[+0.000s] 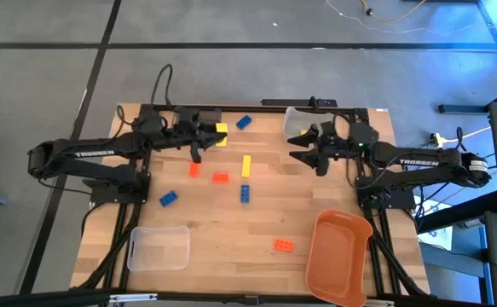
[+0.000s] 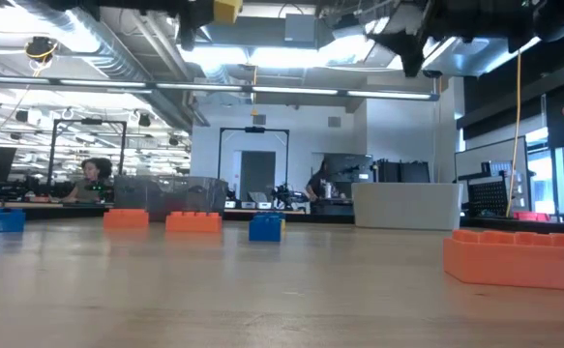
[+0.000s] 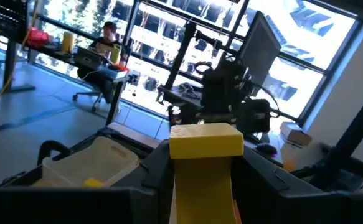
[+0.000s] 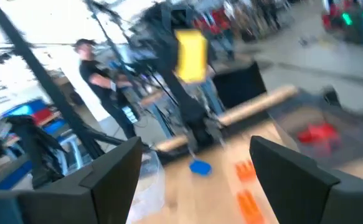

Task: Sort & place blocks by color
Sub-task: Put the bottom yellow block into the gray bin

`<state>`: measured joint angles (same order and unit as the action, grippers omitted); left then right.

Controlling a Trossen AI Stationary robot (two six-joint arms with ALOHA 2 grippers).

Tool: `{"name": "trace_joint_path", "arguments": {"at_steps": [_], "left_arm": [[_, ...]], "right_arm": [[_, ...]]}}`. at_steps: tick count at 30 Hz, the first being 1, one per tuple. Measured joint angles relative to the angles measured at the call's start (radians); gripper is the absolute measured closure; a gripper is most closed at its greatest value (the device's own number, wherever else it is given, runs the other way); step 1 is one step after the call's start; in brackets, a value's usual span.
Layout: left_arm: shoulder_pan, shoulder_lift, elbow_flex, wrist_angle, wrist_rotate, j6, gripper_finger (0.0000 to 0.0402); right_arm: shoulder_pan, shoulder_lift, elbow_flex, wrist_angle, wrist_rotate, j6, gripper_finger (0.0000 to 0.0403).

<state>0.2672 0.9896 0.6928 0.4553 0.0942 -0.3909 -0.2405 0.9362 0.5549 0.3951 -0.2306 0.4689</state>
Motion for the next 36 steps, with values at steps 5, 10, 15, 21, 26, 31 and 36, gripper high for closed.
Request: {"name": "trace_joint_path", "arguments": {"at_steps": [5,10,15,21,26,31,36], "left_arm": [[-0.054,0.186,0.082,0.073,0.017,0.000,0.0286],[-0.084,0.382,0.212,0.099,0.090,0.005,0.0286],[-0.085,0.505,0.310,0.100,0.136,0.007,0.0286],[-0.084,0.528,0.339,0.110,0.146,0.019,0.0286],[-0.084,0.531,0.339,0.100,0.149,0.035,0.0286],[-0.082,0.528,0.339,0.111,0.132,0.035,0.0286],[-0.075,0.531,0.338,0.120,0.131,0.038,0.0286]], "right_arm": [[0.018,0.131,0.016,-0.013,0.043,0.001,0.0102],[0.059,0.298,0.111,0.008,0.054,-0.002,0.0102],[0.089,0.399,0.200,0.024,0.045,-0.005,0.0102],[0.095,0.412,0.214,0.061,0.044,-0.002,0.0108],[0.094,0.407,0.217,0.171,0.041,0.038,0.0131],[0.094,0.406,0.216,0.188,0.022,0.073,0.0135],[0.095,0.404,0.216,0.175,0.023,0.080,0.0136]]}}
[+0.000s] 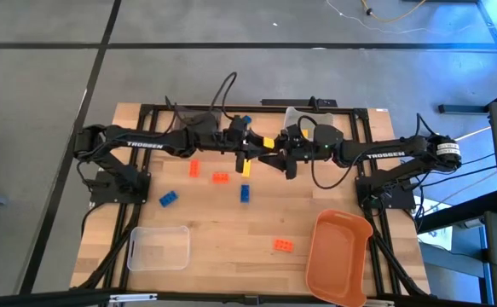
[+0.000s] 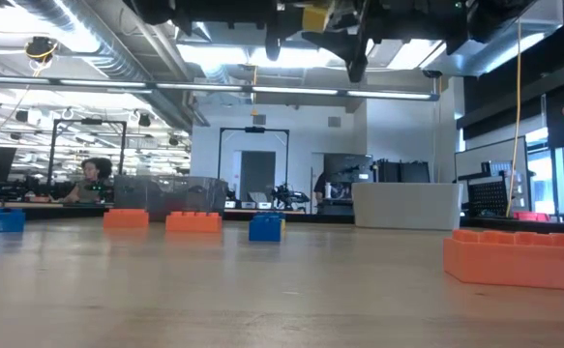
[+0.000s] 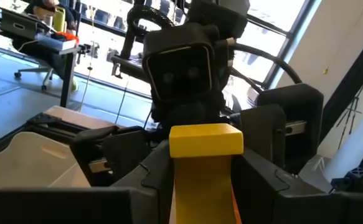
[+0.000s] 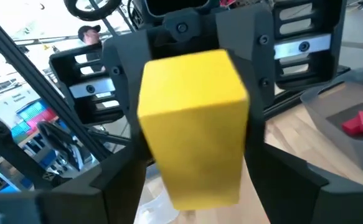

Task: Sort & place blocks by color
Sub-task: Put the bottom yellow block into the gray bin

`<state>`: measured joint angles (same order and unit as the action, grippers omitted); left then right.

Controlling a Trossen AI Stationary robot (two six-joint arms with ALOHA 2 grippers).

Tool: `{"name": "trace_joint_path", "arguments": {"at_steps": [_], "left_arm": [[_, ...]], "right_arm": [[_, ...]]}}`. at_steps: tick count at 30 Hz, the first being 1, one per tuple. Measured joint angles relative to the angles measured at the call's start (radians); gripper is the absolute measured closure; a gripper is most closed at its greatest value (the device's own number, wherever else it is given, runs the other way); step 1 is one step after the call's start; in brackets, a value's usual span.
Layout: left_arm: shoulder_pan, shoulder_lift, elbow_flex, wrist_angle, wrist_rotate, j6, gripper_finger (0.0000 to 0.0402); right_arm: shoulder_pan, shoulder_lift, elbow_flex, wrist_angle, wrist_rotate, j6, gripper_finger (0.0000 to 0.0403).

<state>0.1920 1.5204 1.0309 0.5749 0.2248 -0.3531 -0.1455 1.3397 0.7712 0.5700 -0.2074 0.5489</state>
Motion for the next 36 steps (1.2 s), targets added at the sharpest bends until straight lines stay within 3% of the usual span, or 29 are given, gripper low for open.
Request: {"name": "trace_joint_path", "arguments": {"at_steps": [10,18,24,30,36], "left_arm": [[0.000,0.000,0.000,-0.001,0.003,-0.002,0.0283],[0.000,0.000,-0.002,0.019,0.001,-0.001,0.0280],[0.012,0.000,-0.002,0.031,0.006,-0.010,0.0278],[0.027,-0.002,-0.002,0.066,0.011,-0.014,0.0278],[0.039,-0.002,-0.002,0.065,0.025,-0.037,0.0277]], "right_arm": [[0.000,0.000,0.000,0.028,-0.014,0.023,0.0199],[0.000,0.000,0.000,0.026,-0.045,-0.003,0.0206],[-0.001,-0.001,0.001,0.019,-0.049,0.016,0.0192],[-0.010,0.001,0.000,-0.017,-0.061,0.020,0.0148],[-0.017,0.001,-0.001,0.009,-0.097,-0.061,0.0120]]}}
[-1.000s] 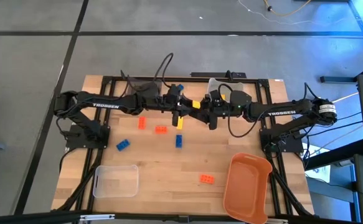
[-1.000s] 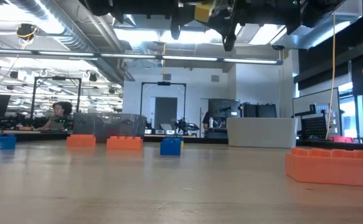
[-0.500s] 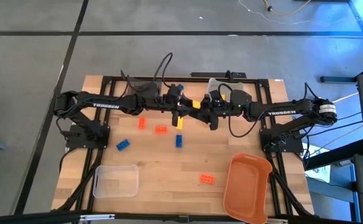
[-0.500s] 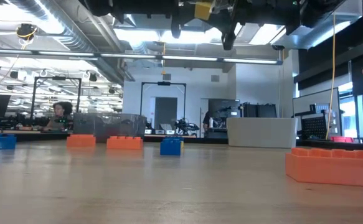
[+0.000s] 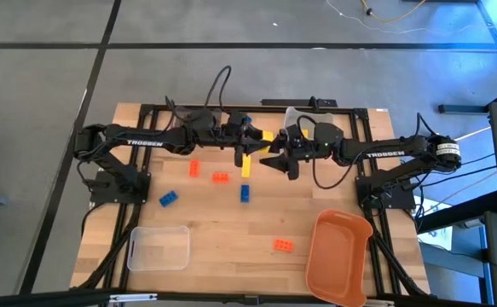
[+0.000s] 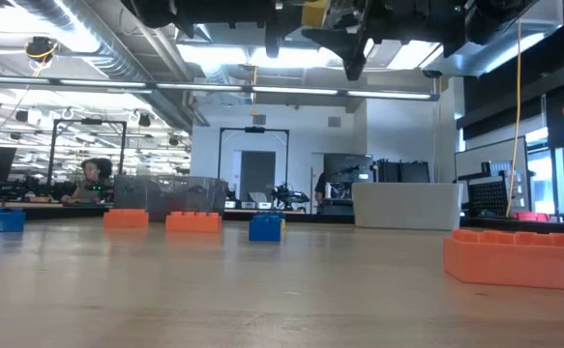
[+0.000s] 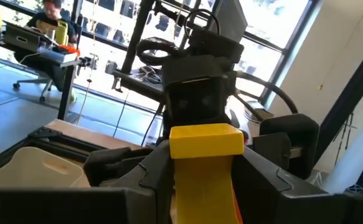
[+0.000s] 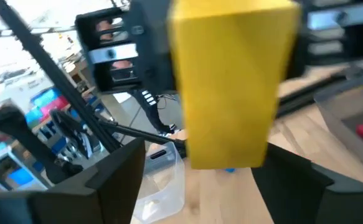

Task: Sort & place blocks by color
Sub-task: Put the bottom yellow block into the gray bin

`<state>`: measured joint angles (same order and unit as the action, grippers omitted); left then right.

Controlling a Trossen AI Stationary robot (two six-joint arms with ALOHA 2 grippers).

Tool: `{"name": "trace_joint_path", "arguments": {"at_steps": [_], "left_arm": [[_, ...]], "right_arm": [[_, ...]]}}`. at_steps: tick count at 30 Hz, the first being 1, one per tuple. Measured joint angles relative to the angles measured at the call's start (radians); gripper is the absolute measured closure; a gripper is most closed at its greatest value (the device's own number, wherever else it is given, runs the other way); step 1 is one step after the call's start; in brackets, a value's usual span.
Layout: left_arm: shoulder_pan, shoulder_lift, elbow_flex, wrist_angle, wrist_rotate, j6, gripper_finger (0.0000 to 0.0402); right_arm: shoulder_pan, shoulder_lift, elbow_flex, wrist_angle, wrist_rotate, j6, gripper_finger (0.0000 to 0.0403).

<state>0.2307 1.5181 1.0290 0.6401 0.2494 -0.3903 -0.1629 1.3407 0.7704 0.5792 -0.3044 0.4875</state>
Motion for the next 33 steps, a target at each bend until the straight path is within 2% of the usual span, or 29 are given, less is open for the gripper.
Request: {"name": "trace_joint_path", "arguments": {"at_steps": [4,12,21,24,27,33], "left_arm": [[0.001,0.000,0.000,0.001,0.008,-0.001,0.0277],[0.001,0.000,0.000,-0.002,0.028,-0.024,0.0277],[0.000,0.000,0.001,-0.007,0.031,-0.026,0.0277],[-0.001,-0.001,0.002,-0.007,0.034,-0.027,0.0277],[-0.001,-0.001,0.002,-0.011,0.029,-0.036,0.0277],[0.000,-0.001,0.002,-0.013,0.028,-0.042,0.0277]], "right_arm": [[0.000,0.000,0.000,0.001,-0.004,-0.016,0.0131],[-0.018,0.000,0.000,0.007,0.021,0.029,0.0201],[-0.018,0.000,-0.001,0.039,0.003,0.017,0.0211],[-0.018,0.000,-0.001,0.053,0.003,0.017,0.0231],[-0.018,0.000,-0.001,0.051,0.006,0.022,0.0268],[-0.018,0.000,-0.001,0.050,0.004,0.024,0.0270]]}}
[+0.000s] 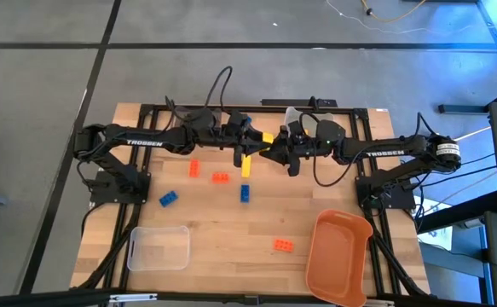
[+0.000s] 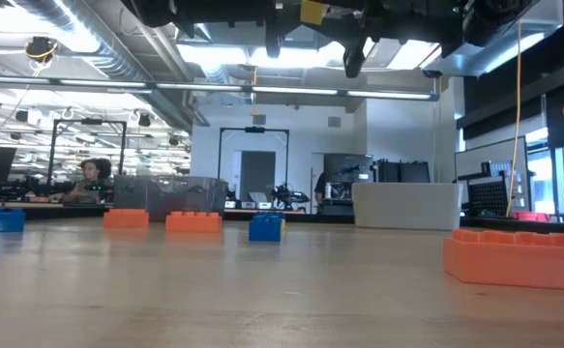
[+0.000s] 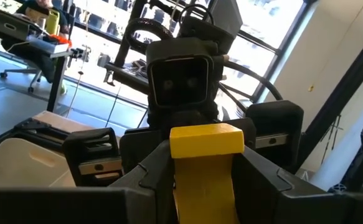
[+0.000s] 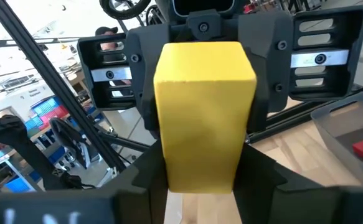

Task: Sort & place blocks by color
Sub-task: Put the bottom yellow block into the gray bin

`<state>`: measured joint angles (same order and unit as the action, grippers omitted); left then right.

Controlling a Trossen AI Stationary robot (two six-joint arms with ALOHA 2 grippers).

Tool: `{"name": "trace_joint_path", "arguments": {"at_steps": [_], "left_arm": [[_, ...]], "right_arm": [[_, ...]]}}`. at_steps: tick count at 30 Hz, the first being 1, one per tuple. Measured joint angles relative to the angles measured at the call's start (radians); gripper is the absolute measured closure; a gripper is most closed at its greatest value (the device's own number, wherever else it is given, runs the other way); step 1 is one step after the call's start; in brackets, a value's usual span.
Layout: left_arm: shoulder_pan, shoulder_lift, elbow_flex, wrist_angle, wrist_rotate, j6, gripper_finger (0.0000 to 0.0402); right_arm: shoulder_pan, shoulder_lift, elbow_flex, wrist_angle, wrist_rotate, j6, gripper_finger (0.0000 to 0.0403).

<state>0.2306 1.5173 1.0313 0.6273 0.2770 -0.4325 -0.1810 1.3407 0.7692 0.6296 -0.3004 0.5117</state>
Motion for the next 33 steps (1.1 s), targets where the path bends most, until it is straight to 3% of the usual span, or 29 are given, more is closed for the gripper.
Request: {"name": "trace_joint_path", "arguments": {"at_steps": [6,10,15,22,28,33], "left_arm": [[0.028,0.001,0.000,-0.011,0.084,-0.047,0.0256],[0.070,-0.020,-0.001,-0.026,0.188,-0.096,0.0226],[0.124,-0.090,-0.001,-0.195,0.253,-0.084,0.0210],[0.150,-0.216,-0.002,-0.440,0.185,0.048,0.0208],[0.127,-0.300,-0.040,-0.451,0.083,0.104,0.0211],[0.098,-0.400,-0.201,-0.342,-0.009,0.072,0.0211]], "right_arm": [[0.000,0.000,0.000,-0.009,-0.007,0.009,0.0270],[-0.024,-0.011,0.000,-0.016,-0.072,0.004,0.0271],[-0.063,-0.051,0.000,-0.041,-0.098,-0.021,0.0271],[-0.128,-0.157,0.002,-0.219,-0.097,-0.100,0.0271],[-0.184,-0.247,0.001,-0.366,-0.092,-0.155,0.0271],[-0.215,-0.320,0.001,-0.455,-0.086,-0.181,0.0271]]}}
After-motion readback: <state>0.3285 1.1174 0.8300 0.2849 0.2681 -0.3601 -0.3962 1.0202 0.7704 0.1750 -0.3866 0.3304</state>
